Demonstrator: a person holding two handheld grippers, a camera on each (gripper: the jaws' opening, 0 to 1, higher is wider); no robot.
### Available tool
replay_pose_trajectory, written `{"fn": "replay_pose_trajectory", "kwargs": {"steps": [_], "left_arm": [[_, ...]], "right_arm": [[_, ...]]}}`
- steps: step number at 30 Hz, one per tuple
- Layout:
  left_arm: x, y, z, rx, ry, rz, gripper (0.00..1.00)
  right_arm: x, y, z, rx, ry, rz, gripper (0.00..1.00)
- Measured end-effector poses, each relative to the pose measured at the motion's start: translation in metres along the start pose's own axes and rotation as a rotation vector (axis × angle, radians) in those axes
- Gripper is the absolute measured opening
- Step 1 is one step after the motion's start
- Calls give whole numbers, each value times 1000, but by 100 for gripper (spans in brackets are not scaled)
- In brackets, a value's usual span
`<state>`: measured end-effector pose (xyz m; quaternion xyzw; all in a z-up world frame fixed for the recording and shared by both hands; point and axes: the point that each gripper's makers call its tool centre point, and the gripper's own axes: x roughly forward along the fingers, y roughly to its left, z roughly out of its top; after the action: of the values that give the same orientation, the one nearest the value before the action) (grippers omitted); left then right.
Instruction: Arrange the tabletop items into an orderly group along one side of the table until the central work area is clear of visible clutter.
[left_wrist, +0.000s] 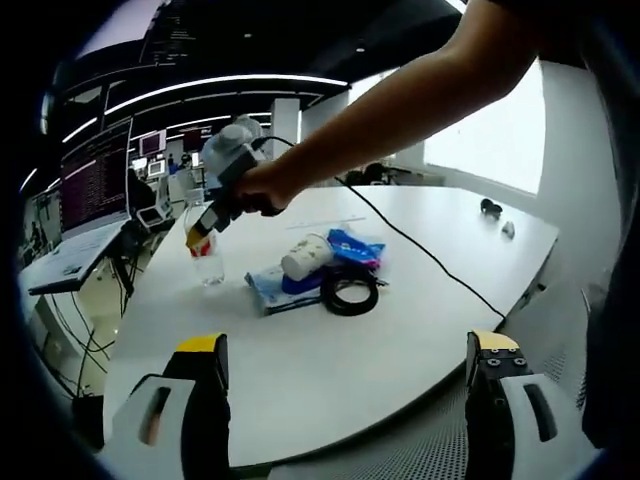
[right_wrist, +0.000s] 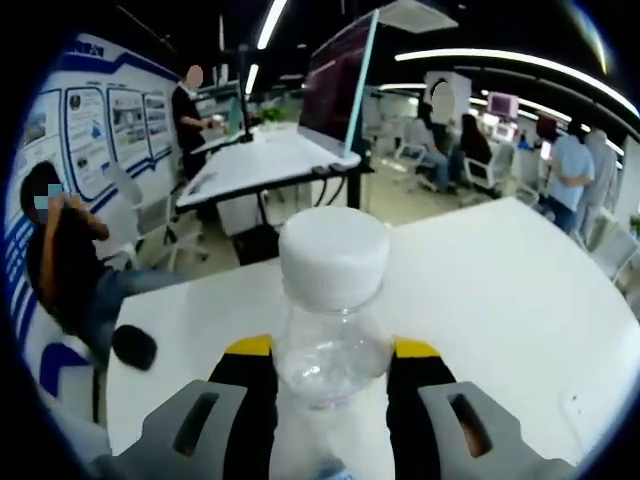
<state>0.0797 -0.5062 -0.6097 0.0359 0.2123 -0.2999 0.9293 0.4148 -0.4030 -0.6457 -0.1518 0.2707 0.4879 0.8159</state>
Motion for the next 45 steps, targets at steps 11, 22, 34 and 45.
{"fn": "replay_pose_trajectory", "kwargs": {"steps": [11, 22, 34, 45], "left_arm": [[0, 3, 1, -19, -1, 3, 98], [-1, 4, 2, -38, -4, -9, 98], [-2, 5, 2, -61, -6, -7, 97], [-1, 2, 0, -47, 5, -10, 96]], "right_arm": [[18, -10, 7, -62, -4, -24, 39], [28, -18, 12, -64, -31, -14, 39], [30, -29, 13, -69, -67, 7, 39], [31, -31, 13, -57, -82, 10, 40]]}}
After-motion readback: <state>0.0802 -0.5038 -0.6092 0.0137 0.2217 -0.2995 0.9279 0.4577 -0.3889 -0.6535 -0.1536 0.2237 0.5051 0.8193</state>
